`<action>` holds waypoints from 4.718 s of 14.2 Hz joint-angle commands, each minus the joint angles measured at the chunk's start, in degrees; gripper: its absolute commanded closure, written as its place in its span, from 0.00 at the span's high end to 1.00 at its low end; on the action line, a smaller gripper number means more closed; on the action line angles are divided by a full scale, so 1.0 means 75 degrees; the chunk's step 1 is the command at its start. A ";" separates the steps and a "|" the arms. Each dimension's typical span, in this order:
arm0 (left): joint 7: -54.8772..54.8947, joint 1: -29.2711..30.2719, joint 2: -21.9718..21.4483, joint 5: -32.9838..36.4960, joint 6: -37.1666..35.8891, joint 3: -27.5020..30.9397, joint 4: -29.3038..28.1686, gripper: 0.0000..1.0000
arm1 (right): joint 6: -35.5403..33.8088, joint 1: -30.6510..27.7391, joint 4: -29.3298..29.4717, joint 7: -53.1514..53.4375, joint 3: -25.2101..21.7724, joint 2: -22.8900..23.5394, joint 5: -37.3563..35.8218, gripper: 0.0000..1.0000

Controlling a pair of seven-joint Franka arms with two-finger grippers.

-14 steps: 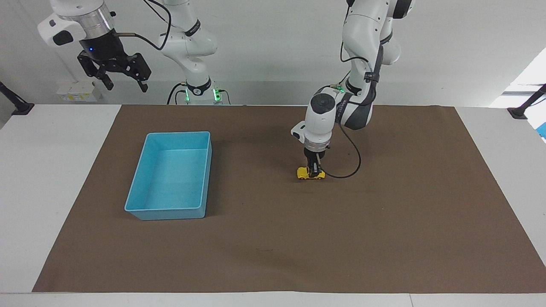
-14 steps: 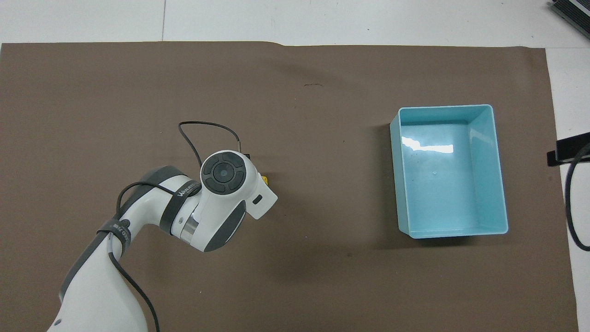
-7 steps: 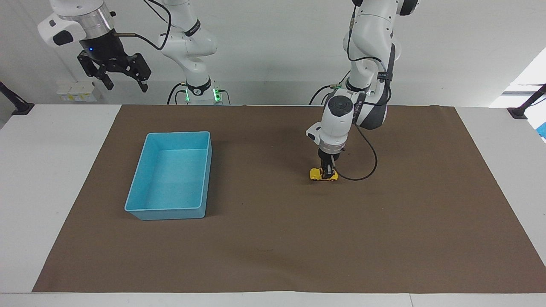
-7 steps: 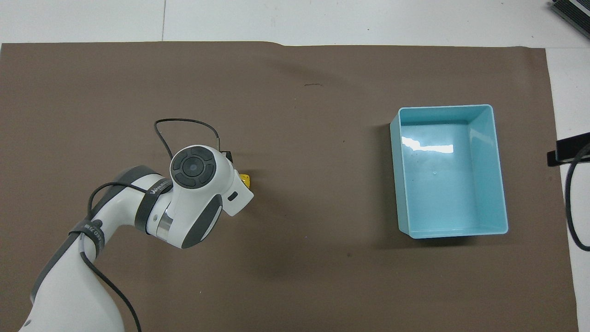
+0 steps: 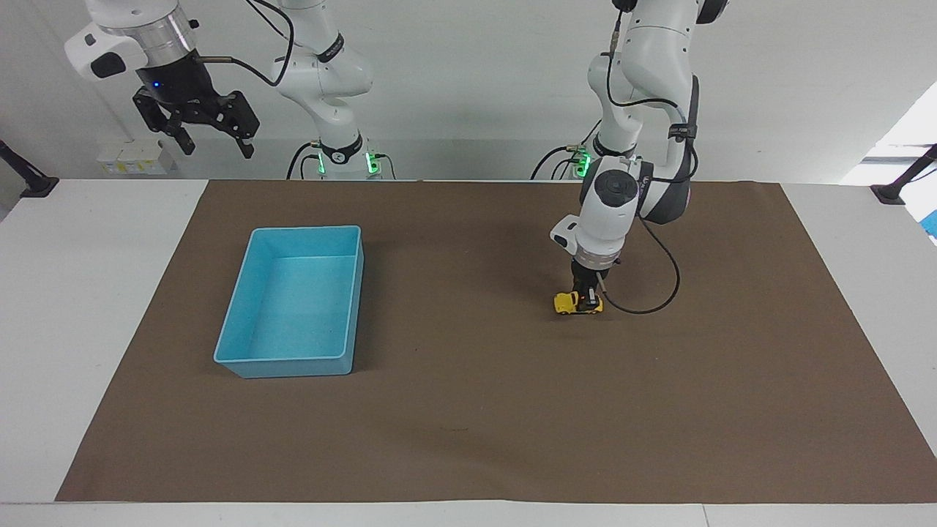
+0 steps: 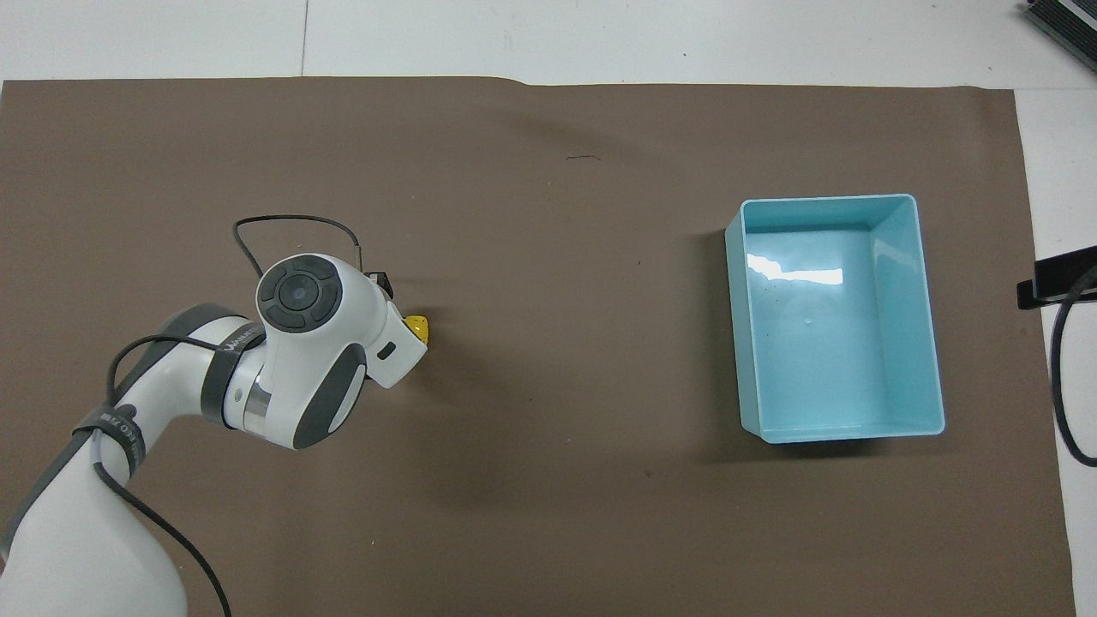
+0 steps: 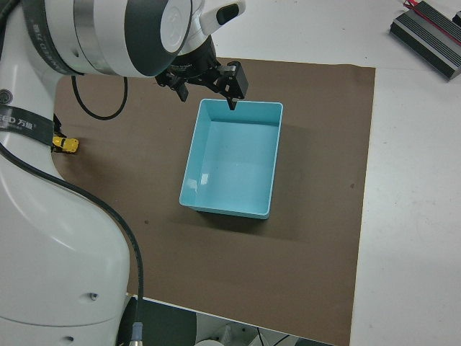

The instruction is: Wind up and store yellow beetle car

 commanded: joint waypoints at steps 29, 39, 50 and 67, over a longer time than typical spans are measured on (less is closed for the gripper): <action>-0.8154 0.2094 -0.1096 0.0020 -0.4209 0.0135 0.3707 1.00 | 0.0093 -0.0127 -0.0140 0.0019 0.0004 -0.0134 0.0116 1.00; -0.8590 0.2505 -0.1659 -0.0473 -0.6229 0.0100 0.4728 1.00 | 0.0011 -0.0128 -0.0702 -0.5336 0.0004 -0.0579 0.0151 1.00; -0.8612 0.2622 -0.2081 -0.0473 -0.6333 0.0076 0.4259 1.00 | 0.0736 0.0797 -0.1464 -1.0387 0.0157 -0.0522 0.0174 1.00; -0.8612 0.2610 -0.2081 -0.0473 -0.6333 0.0076 0.4271 1.00 | 0.5247 0.2087 -0.4547 -0.9801 0.0157 0.0579 0.0151 1.00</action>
